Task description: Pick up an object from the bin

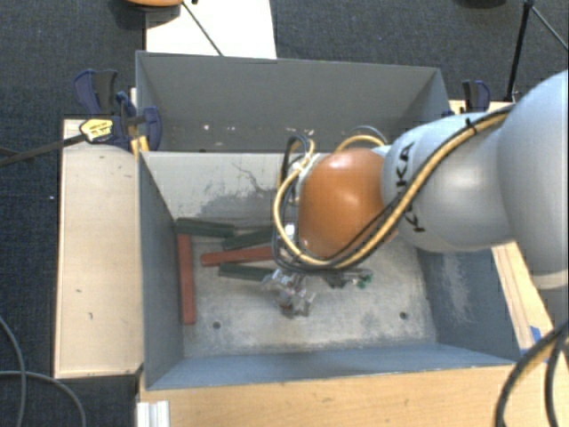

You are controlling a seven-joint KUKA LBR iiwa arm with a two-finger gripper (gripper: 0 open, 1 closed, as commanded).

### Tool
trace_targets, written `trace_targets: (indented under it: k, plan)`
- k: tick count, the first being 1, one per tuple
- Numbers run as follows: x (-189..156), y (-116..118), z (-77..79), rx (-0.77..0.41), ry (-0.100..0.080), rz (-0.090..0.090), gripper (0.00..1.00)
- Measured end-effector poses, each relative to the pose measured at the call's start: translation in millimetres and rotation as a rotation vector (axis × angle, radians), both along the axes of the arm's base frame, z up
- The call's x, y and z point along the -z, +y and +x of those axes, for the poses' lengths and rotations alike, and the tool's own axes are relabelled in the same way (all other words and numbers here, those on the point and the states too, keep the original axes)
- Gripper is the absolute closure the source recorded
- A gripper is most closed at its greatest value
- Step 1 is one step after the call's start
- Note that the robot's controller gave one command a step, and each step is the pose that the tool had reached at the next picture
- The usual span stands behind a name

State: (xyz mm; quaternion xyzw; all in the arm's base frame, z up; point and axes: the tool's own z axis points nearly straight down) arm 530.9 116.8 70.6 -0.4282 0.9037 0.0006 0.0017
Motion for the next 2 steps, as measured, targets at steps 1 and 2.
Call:
trace_targets:
  k: [1,2]
  plan:
    - [0.0,0.0,0.0,0.001,0.000,0.000,1.00]
    - [-0.1,0.0,0.0,0.002,0.000,0.000,1.00]
